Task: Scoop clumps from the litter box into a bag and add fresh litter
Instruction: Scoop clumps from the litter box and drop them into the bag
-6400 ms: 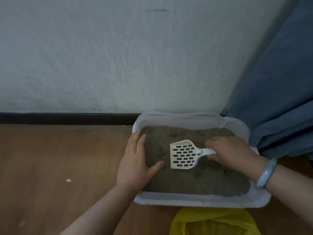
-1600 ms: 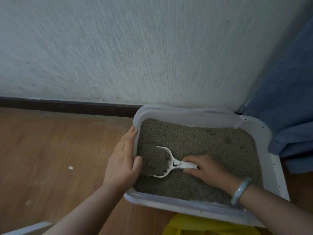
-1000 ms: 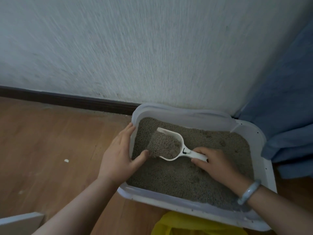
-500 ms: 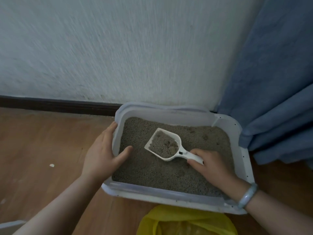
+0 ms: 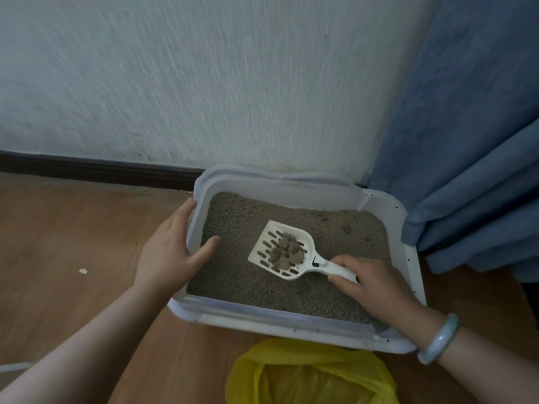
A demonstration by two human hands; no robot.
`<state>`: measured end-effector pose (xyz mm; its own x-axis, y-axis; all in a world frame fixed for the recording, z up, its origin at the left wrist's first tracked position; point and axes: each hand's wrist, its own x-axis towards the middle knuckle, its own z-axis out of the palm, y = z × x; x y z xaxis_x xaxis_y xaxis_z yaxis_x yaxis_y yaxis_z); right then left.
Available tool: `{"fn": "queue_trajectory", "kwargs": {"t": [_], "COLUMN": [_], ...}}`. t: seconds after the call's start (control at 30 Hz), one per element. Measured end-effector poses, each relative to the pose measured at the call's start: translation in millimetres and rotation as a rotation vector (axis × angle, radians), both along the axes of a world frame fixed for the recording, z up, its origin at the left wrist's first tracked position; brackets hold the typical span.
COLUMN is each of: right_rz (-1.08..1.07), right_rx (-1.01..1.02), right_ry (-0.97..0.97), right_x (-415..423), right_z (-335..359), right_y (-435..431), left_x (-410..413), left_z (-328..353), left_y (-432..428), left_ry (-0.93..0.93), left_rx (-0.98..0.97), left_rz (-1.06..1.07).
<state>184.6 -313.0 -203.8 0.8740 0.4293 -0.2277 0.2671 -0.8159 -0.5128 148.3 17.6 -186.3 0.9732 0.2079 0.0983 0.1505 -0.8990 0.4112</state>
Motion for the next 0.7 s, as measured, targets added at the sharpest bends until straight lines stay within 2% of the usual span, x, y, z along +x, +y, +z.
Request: {"fn": "queue_trajectory", "kwargs": {"t": [0.2,0.4,0.53,0.7], "right_rz": [-0.053,0.03,0.094,0.048], "right_rx": [0.048,0.088,0.085,0.156], "right_ry": [0.03,0.107,0.149,0.205], "right_x": [-4,-9,-11,-19], "right_z": [0,2,10,33], "right_y": [-7,-12,-18,-31], "left_x": [-3,-21,-40,-59], "left_z": [3,7,3,-2], "left_y": [-6,-23,-39,-33], "left_ry": [0.008,-0.076,-0.056,-0.03], "left_rx": [-0.005,-0.083,0.044,0.14], "left_rz": [0.023,0.088,-0.025,-0.251]}}
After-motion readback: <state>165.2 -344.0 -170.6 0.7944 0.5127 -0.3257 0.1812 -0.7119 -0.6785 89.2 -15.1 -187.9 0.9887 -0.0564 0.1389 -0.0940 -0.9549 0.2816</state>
